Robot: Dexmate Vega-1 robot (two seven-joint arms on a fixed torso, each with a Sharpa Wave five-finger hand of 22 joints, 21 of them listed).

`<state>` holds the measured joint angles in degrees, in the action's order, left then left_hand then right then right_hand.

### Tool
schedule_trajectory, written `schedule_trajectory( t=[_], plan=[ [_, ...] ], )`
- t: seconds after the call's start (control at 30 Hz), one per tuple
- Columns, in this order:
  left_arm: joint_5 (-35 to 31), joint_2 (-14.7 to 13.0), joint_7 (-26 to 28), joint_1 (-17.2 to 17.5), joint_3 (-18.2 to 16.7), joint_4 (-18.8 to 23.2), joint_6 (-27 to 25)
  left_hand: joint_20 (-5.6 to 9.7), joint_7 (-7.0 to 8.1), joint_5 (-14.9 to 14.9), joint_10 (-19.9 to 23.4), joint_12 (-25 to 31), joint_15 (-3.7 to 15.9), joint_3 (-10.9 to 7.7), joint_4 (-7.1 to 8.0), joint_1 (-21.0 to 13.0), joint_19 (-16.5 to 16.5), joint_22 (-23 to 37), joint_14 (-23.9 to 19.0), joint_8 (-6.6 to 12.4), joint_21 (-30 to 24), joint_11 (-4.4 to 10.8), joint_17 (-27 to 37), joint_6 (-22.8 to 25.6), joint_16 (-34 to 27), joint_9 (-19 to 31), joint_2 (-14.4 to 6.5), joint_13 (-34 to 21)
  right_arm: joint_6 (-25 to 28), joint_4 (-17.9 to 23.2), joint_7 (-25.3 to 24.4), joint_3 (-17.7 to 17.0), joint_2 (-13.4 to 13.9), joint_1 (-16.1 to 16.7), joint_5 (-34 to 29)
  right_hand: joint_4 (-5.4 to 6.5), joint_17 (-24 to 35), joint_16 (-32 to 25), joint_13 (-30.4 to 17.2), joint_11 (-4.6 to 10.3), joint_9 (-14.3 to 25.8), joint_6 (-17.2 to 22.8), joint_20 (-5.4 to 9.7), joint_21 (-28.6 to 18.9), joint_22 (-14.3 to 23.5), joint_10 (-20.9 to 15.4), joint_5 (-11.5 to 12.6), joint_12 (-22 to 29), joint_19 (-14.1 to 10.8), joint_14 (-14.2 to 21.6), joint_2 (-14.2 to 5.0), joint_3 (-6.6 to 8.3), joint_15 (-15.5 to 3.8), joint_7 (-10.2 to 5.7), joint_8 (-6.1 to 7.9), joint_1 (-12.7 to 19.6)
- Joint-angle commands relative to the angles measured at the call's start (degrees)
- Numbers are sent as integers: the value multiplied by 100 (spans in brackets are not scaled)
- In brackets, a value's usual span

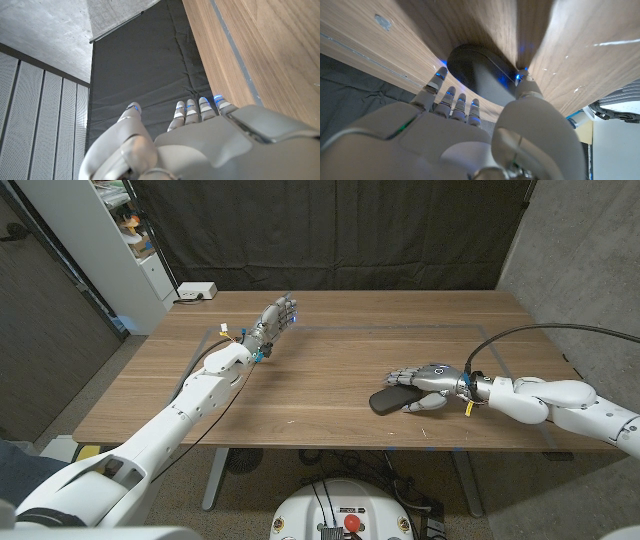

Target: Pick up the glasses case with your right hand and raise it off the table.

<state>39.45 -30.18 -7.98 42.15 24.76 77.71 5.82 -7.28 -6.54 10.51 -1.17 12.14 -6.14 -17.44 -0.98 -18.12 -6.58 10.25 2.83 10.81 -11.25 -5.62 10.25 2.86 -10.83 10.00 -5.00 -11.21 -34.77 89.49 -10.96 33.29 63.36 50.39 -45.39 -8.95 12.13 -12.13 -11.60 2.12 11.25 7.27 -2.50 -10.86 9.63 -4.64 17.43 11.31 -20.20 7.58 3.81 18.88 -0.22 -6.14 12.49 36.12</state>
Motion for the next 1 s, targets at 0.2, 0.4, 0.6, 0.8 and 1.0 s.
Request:
schedule_trajectory(
  t=[0.2,0.4,0.6,0.8,1.0],
  plan=[
    [69,80,-88,1,-29,-175,131,-56,-6,4,21,4,-5,11,-32,3,9,21,-7,-7,-20,-26,25,23,-3,25,-34,-10,-59,-15,-223,40,36,5,-106,-11,60,-192,-46,65,87,885,62,-159,11,-675,107,248,-686,486,-61,177,-123,-21,281,382],
    [124,91,-113,38,-71,-209,177,-56,-9,4,22,4,-5,11,-35,5,9,21,-4,-6,-21,-26,25,28,-2,25,-36,-10,-134,-70,-238,101,-43,-124,-214,-8,80,-355,-83,148,108,1559,152,-234,16,-1410,97,449,-1253,1003,-120,286,-284,-118,460,660],
    [177,82,-139,67,-115,-236,200,-48,-11,4,23,4,-3,12,-38,8,16,21,-9,-5,-24,-14,25,32,-4,25,-36,-10,-263,-209,-265,208,-179,-311,-312,-10,97,-432,-97,205,107,1784,258,-299,23,-1606,77,481,-1593,1249,-132,330,-398,-168,501,781],
    [218,71,-161,92,-159,-283,237,-52,-6,4,18,2,0,12,-40,10,13,21,-8,-2,-23,-26,25,41,-4,25,-37,-10,-443,-377,-371,312,-334,-518,-365,-9,151,-573,-109,201,105,2043,402,-359,28,-1836,32,528,-1921,1534,-223,345,-497,-187,554,946],
    [232,67,-174,99,-178,-310,257,-51,-3,4,22,4,-3,13,-43,13,21,21,-9,-2,-27,-27,25,45,-4,25,-38,-10,-514,-453,-497,366,-412,-615,-418,-13,380,-919,-190,223,103,2550,663,-533,44,-2220,-134,618,-2678,1954,-384,255,-713,-150,654,1312]
  ],
)
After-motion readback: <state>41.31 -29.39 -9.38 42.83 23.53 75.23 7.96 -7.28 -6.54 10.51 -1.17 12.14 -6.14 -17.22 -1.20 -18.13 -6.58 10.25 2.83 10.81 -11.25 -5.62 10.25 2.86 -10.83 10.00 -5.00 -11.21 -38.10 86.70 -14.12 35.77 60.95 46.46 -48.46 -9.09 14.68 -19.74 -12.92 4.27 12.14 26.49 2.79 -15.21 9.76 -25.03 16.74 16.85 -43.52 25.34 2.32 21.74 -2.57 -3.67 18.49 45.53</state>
